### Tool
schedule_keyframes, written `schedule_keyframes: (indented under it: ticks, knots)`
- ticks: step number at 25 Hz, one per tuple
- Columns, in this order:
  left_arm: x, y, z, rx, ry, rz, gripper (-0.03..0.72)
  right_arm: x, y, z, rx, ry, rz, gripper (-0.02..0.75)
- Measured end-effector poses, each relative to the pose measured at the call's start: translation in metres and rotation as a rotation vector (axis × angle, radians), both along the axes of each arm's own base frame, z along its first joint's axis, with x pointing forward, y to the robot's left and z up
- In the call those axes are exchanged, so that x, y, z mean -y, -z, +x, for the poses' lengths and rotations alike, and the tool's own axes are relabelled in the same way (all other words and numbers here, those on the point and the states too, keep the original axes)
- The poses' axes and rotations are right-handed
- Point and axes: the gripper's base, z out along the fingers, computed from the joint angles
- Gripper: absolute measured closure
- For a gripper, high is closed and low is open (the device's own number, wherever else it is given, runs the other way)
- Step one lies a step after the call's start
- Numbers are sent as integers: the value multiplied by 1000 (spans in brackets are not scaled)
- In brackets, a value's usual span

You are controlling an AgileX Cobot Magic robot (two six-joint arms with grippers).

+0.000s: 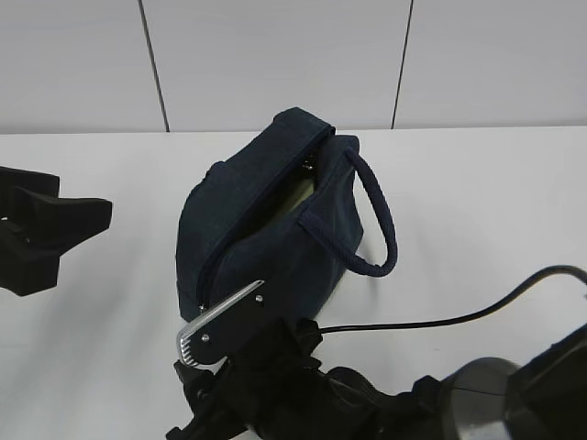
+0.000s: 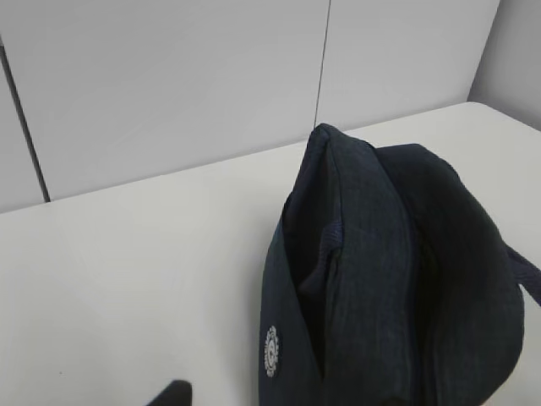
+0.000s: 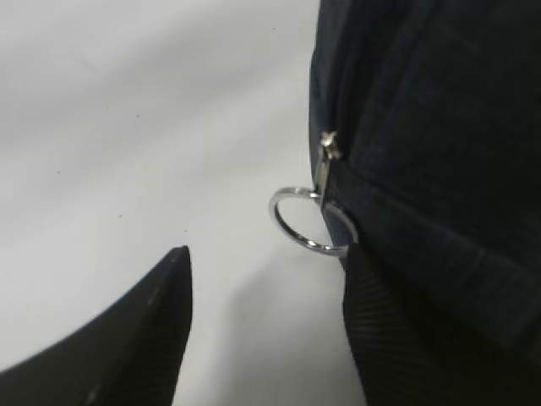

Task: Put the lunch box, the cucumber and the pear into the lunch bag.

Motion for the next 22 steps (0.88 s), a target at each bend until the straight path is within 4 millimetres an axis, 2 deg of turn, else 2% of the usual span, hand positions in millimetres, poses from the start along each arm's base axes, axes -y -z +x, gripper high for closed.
schedule_keyframes:
  ticks: [7, 11, 17, 22]
  knots:
    - [0, 1, 0, -8, 4, 1, 295, -15, 0, 9, 9, -2, 6, 293]
    - [0, 1, -1, -11, 6, 2, 303, -15, 3, 10, -16, 13, -11, 298]
    - [0, 1, -1, -11, 6, 2, 307, -10, 5, 12, 8, 47, -80, 401]
    - [0, 1, -1, -11, 6, 2, 309, -10, -2, 13, 29, 44, -83, 431]
